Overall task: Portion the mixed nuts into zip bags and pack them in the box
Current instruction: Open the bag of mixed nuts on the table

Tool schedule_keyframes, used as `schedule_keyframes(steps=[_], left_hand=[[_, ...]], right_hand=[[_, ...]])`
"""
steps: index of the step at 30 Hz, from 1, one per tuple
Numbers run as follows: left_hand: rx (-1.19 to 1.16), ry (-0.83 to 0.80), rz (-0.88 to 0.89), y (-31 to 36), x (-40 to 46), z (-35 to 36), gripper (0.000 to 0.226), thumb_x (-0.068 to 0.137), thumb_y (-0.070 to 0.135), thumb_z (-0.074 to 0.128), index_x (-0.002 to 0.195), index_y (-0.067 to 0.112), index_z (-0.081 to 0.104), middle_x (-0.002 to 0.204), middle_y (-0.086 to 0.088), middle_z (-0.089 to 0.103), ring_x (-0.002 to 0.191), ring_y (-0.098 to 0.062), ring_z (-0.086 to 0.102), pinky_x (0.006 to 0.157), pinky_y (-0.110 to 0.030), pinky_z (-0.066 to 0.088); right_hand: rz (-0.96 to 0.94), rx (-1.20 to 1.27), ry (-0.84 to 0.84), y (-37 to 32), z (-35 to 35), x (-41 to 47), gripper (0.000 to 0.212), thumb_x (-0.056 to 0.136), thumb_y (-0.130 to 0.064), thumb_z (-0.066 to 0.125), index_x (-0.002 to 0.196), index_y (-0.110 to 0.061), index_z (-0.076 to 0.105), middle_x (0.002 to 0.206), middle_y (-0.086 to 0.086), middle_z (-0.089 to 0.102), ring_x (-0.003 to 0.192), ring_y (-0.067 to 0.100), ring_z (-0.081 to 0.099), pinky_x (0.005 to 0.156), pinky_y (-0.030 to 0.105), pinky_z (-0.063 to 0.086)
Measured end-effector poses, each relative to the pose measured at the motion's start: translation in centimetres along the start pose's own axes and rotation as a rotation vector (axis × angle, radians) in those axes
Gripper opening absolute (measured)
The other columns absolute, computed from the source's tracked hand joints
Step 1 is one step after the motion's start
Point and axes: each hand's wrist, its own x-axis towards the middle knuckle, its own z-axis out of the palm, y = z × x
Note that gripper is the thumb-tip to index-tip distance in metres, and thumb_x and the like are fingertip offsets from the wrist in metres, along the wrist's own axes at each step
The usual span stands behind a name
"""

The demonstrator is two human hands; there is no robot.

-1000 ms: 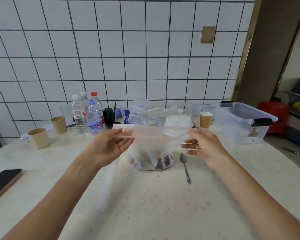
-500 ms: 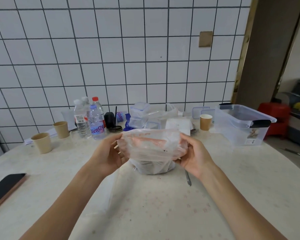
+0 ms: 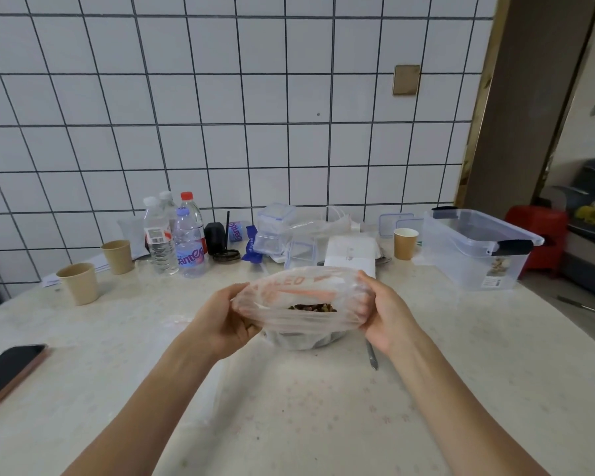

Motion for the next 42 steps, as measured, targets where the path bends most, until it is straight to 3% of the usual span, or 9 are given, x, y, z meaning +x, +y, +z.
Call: schedule_keyframes(steps=[5,8,14,18,22,25,32,35,42], left_hand=[[-0.156,-0.115,0.056,0.2,-0.1,-0.4,0.031,0.084,0.017,0.063,0.109,-0.002,0.066,0.108,-0.006,0.056,0.084,-0.012,0.052,0.078,-0.023,0.051],[-0.182,-0.133,0.052,-0.6,0.0,-0.4,0.022,0.096,0.013,0.051,0.096,-0.001,0.068,0.085,-0.001,0.061,0.069,-0.008,0.055,0.069,-0.021,0.055],[-0.240,-0.193,0.068,-2.0,0.2,-0.4,0.019,0.070,-0.009,0.066,0.089,-0.007,0.068,0.059,0.006,0.049,0.050,-0.006,0.044,0.049,-0.017,0.041],[-0.274,-0.220,-0.034,-2.3,-0.4,-1.2,0.021,0.091,0.023,0.067,0.084,0.004,0.068,0.060,0.012,0.051,0.046,-0.004,0.046,0.043,-0.019,0.043],[0.259,0.137,0.065,-1.4,-1.2,-2.2,0.065,0.077,0.061,0.080,0.116,0.009,0.075,0.113,-0.012,0.077,0.099,-0.026,0.077,0.075,-0.038,0.063],[0.629,0.313,0.177,-1.1,-2.2,-1.9,0.085,0.057,0.073,0.087,0.118,0.021,0.059,0.118,-0.003,0.067,0.104,-0.020,0.071,0.071,-0.037,0.061],[0.891,0.370,0.259,-1.3,-3.1,-1.3,0.038,0.094,0.050,0.070,0.103,0.013,0.068,0.100,-0.007,0.074,0.077,-0.017,0.076,0.058,-0.031,0.059],[0.798,0.331,0.300,-1.8,-3.3,-1.4,0.020,0.101,0.030,0.066,0.102,0.011,0.073,0.096,-0.010,0.078,0.072,-0.016,0.078,0.057,-0.030,0.061],[0.079,0.109,0.087,-1.8,-3.4,-1.3,0.016,0.094,-0.001,0.066,0.108,-0.007,0.072,0.107,-0.021,0.077,0.085,-0.030,0.079,0.065,-0.039,0.065]], right_hand=[[0.040,0.157,-0.038,-0.3,0.0,0.1,0.027,0.108,-0.029,0.048,0.089,-0.014,0.059,0.072,0.002,0.066,0.066,0.014,0.065,0.071,0.029,0.053],[0.031,0.276,-0.011,0.3,-0.4,0.4,0.035,0.111,-0.027,0.042,0.085,-0.011,0.060,0.069,0.002,0.070,0.057,0.013,0.070,0.058,0.025,0.059],[0.174,0.550,-0.093,2.3,-0.9,0.8,0.043,0.110,-0.028,0.044,0.069,-0.022,0.032,0.052,-0.010,0.027,0.043,0.004,0.020,0.040,0.016,0.028],[0.104,0.258,-0.071,1.6,-1.5,0.6,0.042,0.106,-0.028,0.050,0.067,-0.016,0.038,0.052,-0.005,0.031,0.046,0.009,0.025,0.046,0.021,0.034],[-0.002,-0.241,-0.054,0.0,-2.1,-0.6,0.041,0.096,-0.041,0.066,0.119,-0.007,0.072,0.110,0.014,0.076,0.094,0.027,0.068,0.089,0.040,0.050],[-0.092,-0.565,0.052,-0.5,-2.0,-1.2,0.049,0.085,-0.042,0.080,0.117,-0.005,0.072,0.109,0.013,0.076,0.092,0.026,0.068,0.084,0.040,0.057],[-0.167,-1.136,0.362,-0.2,-1.6,-2.0,0.043,0.090,-0.046,0.070,0.109,-0.013,0.050,0.093,0.006,0.071,0.077,0.018,0.070,0.062,0.031,0.051],[-0.185,-0.978,0.301,0.3,-1.9,-1.9,0.021,0.099,-0.022,0.064,0.102,-0.001,0.064,0.073,0.012,0.073,0.054,0.021,0.071,0.051,0.032,0.056],[0.004,-0.057,0.120,1.4,-2.8,-1.5,0.016,0.102,0.001,0.049,0.108,0.005,0.064,0.095,0.023,0.078,0.079,0.033,0.078,0.057,0.038,0.063]])
